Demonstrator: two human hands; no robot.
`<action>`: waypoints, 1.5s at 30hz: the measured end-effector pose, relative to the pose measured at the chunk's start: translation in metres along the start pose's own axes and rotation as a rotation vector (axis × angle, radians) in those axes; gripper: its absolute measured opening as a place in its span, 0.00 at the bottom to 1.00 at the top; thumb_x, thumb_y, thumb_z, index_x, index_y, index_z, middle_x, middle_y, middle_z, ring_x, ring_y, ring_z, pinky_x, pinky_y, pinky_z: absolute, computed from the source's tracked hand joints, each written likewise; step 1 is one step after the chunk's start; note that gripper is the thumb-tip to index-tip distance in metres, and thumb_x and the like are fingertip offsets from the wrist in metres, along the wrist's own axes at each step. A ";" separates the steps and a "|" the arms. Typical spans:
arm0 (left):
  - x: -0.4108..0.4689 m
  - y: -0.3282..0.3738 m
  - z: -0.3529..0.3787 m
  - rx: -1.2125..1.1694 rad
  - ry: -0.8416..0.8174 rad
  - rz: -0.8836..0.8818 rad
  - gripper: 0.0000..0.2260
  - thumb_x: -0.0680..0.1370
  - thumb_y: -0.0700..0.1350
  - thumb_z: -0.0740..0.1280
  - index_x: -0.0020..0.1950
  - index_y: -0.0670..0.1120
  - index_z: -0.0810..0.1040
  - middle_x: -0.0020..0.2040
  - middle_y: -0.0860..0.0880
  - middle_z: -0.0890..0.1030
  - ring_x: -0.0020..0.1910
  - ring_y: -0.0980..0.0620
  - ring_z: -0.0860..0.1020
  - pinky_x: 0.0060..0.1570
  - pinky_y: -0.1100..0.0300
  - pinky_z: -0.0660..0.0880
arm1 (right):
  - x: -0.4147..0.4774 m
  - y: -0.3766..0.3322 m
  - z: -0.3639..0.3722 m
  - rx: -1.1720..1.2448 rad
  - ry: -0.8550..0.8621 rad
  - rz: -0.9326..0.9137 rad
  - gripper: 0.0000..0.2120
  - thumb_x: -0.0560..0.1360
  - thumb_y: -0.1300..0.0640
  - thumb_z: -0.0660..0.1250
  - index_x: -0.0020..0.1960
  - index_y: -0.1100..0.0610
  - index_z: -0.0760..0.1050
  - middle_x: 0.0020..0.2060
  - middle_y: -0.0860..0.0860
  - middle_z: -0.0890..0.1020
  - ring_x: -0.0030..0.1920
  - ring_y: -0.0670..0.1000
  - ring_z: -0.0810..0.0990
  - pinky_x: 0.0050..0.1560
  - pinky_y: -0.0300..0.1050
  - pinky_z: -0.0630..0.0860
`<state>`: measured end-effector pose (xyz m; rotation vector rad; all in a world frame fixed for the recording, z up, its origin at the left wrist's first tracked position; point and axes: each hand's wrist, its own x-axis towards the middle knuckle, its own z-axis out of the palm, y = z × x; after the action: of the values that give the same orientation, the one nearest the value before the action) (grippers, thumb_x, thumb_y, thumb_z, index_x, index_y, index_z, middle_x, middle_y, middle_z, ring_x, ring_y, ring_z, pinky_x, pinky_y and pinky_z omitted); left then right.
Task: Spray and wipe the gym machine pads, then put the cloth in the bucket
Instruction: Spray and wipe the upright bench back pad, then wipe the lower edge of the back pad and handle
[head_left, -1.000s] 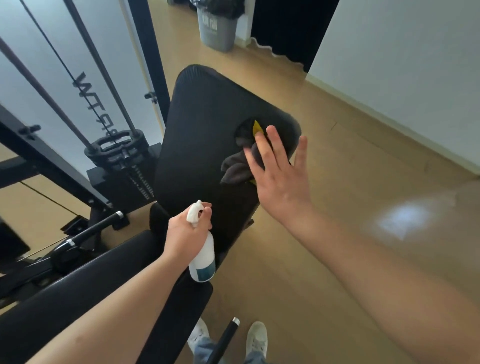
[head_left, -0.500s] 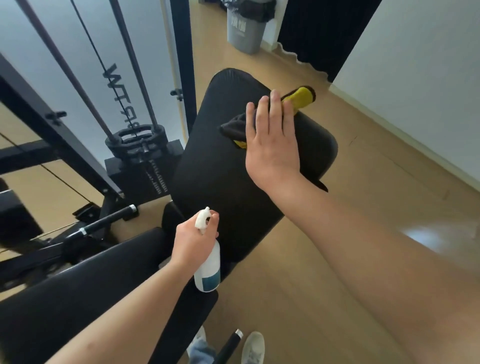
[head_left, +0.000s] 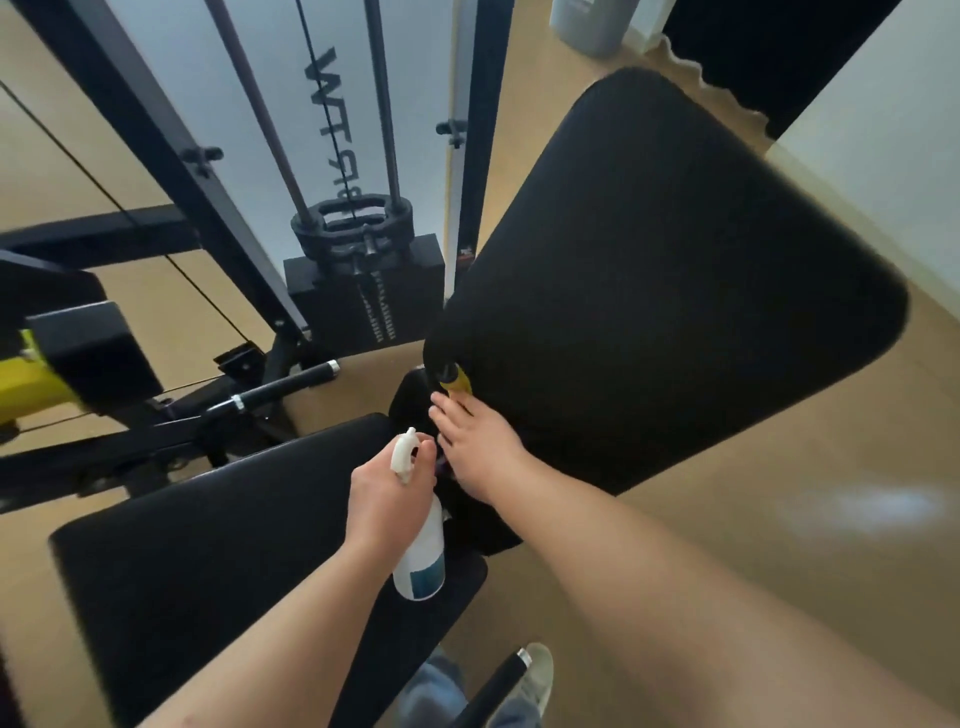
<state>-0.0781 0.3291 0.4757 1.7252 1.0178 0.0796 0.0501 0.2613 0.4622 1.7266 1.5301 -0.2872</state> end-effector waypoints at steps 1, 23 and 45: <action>0.000 -0.003 -0.002 0.019 0.000 0.004 0.08 0.84 0.56 0.63 0.48 0.59 0.79 0.39 0.51 0.83 0.39 0.54 0.81 0.35 0.62 0.73 | -0.006 -0.014 0.009 -0.013 -0.039 -0.071 0.29 0.86 0.45 0.53 0.84 0.54 0.56 0.85 0.57 0.48 0.84 0.60 0.39 0.80 0.60 0.36; -0.010 0.003 -0.006 -0.292 -0.320 0.020 0.14 0.85 0.50 0.62 0.66 0.46 0.78 0.68 0.56 0.73 0.68 0.54 0.72 0.55 0.65 0.68 | -0.065 -0.018 -0.023 2.457 0.202 0.573 0.18 0.87 0.47 0.59 0.55 0.54 0.85 0.52 0.51 0.86 0.58 0.51 0.82 0.56 0.44 0.77; 0.005 -0.009 0.004 -0.606 -0.356 -0.334 0.25 0.78 0.35 0.66 0.73 0.55 0.73 0.69 0.44 0.76 0.65 0.42 0.78 0.63 0.45 0.78 | -0.046 -0.081 0.023 2.179 0.401 0.539 0.27 0.81 0.47 0.69 0.74 0.34 0.62 0.63 0.43 0.76 0.61 0.47 0.79 0.56 0.44 0.79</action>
<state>-0.0777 0.3300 0.4645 0.9642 0.8842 -0.1209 -0.0278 0.2085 0.4432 3.7519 0.3406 -1.8225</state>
